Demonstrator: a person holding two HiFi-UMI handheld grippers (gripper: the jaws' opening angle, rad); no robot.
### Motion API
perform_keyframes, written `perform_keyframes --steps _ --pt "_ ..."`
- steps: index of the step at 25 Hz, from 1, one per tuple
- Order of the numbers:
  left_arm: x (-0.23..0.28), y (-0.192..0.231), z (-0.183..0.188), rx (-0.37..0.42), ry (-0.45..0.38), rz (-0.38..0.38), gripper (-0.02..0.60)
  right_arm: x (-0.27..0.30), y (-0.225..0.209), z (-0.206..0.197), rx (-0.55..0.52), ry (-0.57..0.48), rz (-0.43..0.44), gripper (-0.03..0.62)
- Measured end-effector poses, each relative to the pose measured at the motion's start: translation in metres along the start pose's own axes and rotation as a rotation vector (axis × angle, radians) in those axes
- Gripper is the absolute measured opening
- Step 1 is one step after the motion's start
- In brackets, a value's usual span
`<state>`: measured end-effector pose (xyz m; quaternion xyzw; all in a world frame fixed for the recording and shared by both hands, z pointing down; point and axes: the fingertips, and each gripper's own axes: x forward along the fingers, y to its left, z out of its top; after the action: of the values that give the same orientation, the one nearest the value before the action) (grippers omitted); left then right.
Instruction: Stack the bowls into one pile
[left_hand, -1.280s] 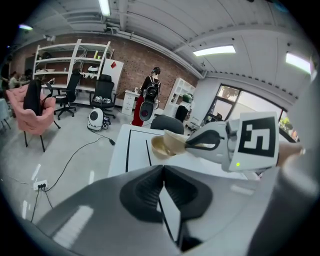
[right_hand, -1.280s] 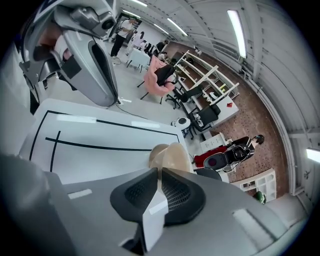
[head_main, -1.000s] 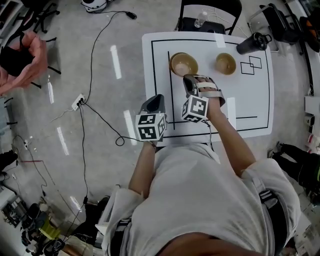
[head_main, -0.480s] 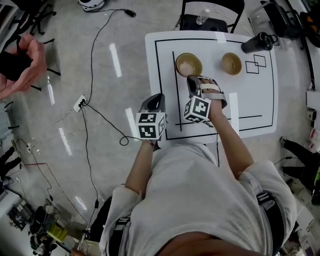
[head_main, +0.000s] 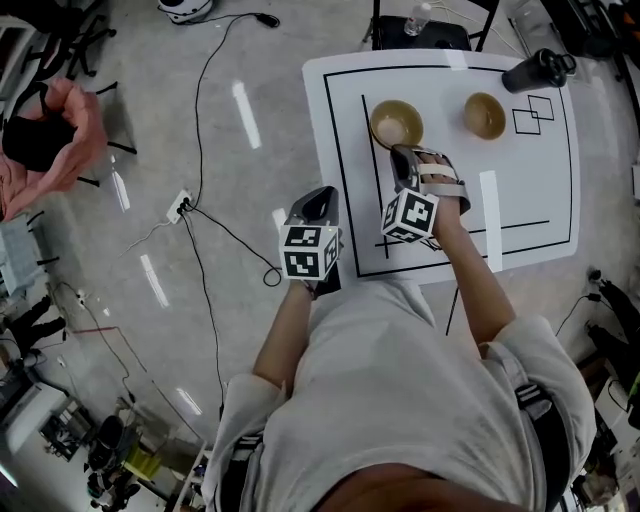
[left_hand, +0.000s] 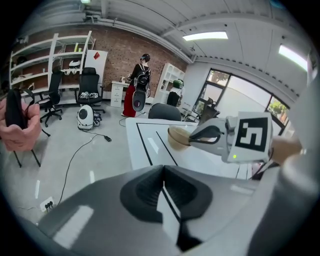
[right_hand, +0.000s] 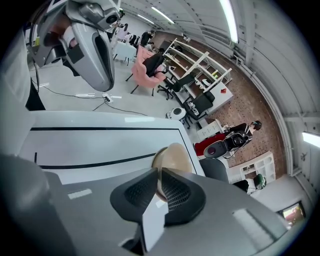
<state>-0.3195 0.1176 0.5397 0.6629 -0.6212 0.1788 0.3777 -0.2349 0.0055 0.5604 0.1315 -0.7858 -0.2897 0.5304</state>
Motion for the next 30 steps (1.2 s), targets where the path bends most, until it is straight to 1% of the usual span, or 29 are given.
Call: perform_keyframes --steps 2,6,10,13,16,19,20,25,30 --pt "0.000 0.001 -0.002 0.008 0.008 -0.012 0.003 0.001 0.002 0.002 0.029 -0.009 -0.004 0.025" --pt "0.006 -0.008 -0.006 0.040 0.017 -0.029 0.002 0.002 0.000 -0.001 0.105 -0.024 -0.026 0.085" --pt "0.016 -0.023 -0.007 0.054 0.025 -0.045 0.003 -0.005 -0.008 -0.007 0.154 -0.050 -0.064 0.094" --pt "0.022 -0.040 -0.005 0.060 0.027 -0.060 0.003 -0.013 -0.012 -0.020 0.141 -0.045 -0.075 0.081" --pt "0.029 -0.060 -0.001 0.062 0.027 -0.074 0.003 -0.020 -0.017 -0.042 0.138 -0.025 -0.074 0.058" --pt "0.037 -0.080 0.005 0.069 0.026 -0.086 0.003 -0.029 -0.024 -0.060 0.153 -0.036 -0.077 0.007" --pt "0.039 -0.087 0.007 0.070 0.029 -0.089 0.003 -0.033 -0.027 -0.064 0.156 -0.043 -0.079 0.000" --pt "0.055 -0.125 0.013 0.071 0.030 -0.098 0.003 -0.042 -0.032 -0.096 0.157 -0.050 -0.074 -0.002" --pt "0.064 -0.149 0.019 0.098 0.034 -0.093 0.003 -0.047 -0.033 -0.115 0.167 -0.070 -0.069 -0.002"
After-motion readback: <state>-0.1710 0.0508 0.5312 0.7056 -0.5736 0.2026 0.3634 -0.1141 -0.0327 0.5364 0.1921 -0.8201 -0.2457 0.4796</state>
